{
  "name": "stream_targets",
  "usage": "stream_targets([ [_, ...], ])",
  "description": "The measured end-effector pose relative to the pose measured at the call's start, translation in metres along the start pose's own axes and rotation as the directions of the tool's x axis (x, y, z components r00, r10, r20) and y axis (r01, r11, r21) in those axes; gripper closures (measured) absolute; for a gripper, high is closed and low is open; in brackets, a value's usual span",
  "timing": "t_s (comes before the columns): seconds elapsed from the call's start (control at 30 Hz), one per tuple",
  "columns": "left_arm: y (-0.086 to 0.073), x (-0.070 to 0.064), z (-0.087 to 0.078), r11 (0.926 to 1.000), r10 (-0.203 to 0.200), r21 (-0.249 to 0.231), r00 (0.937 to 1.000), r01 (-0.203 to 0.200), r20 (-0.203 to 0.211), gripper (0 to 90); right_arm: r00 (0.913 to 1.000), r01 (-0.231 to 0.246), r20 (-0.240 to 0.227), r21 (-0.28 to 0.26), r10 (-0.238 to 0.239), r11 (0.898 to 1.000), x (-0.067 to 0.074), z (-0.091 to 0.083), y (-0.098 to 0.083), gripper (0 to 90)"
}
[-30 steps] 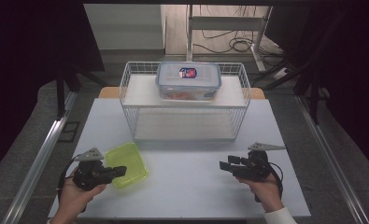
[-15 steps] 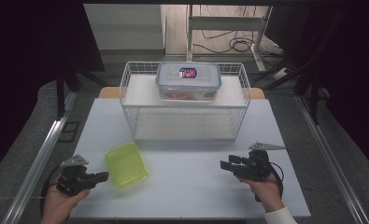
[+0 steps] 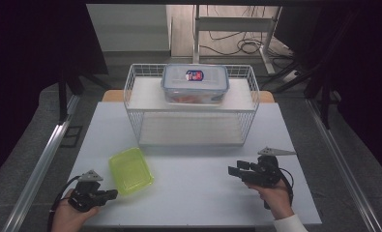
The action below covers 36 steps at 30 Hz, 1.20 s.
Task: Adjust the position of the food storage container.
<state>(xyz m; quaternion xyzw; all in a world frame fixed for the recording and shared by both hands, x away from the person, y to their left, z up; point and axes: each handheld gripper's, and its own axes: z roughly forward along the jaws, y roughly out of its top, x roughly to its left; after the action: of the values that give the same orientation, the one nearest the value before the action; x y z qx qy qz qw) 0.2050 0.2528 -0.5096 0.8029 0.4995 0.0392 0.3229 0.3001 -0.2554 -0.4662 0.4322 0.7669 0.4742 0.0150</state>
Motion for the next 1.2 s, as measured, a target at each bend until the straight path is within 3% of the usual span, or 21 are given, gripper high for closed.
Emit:
stream_targets([
  [0.17,0.003,-0.009,0.009,0.9997,0.018,0.014,0.9997,-0.018,0.016,89.9,1.0,-0.001,0.001,-0.001,0.001,1.0,0.0,0.0,0.0,42.7],
  [0.8,0.034,-0.045,0.045,0.9977,0.065,-0.024,0.997,-0.064,0.043,89.8,1.0,-0.006,0.0,0.004,0.006,1.0,-0.001,0.0,0.0,42.7],
  [0.97,0.032,-0.045,0.028,0.9957,0.077,-0.056,0.9953,-0.074,0.058,89.9,1.0,-0.006,0.0,0.002,0.006,1.0,-0.002,-0.001,-0.001,42.8],
  [1.2,0.031,-0.009,-0.018,0.9869,-0.007,-0.161,0.9998,0.01,0.017,89.9,0.9998,-0.017,0.002,-0.01,0.017,1.0,-0.004,-0.003,-0.001,42.8],
])
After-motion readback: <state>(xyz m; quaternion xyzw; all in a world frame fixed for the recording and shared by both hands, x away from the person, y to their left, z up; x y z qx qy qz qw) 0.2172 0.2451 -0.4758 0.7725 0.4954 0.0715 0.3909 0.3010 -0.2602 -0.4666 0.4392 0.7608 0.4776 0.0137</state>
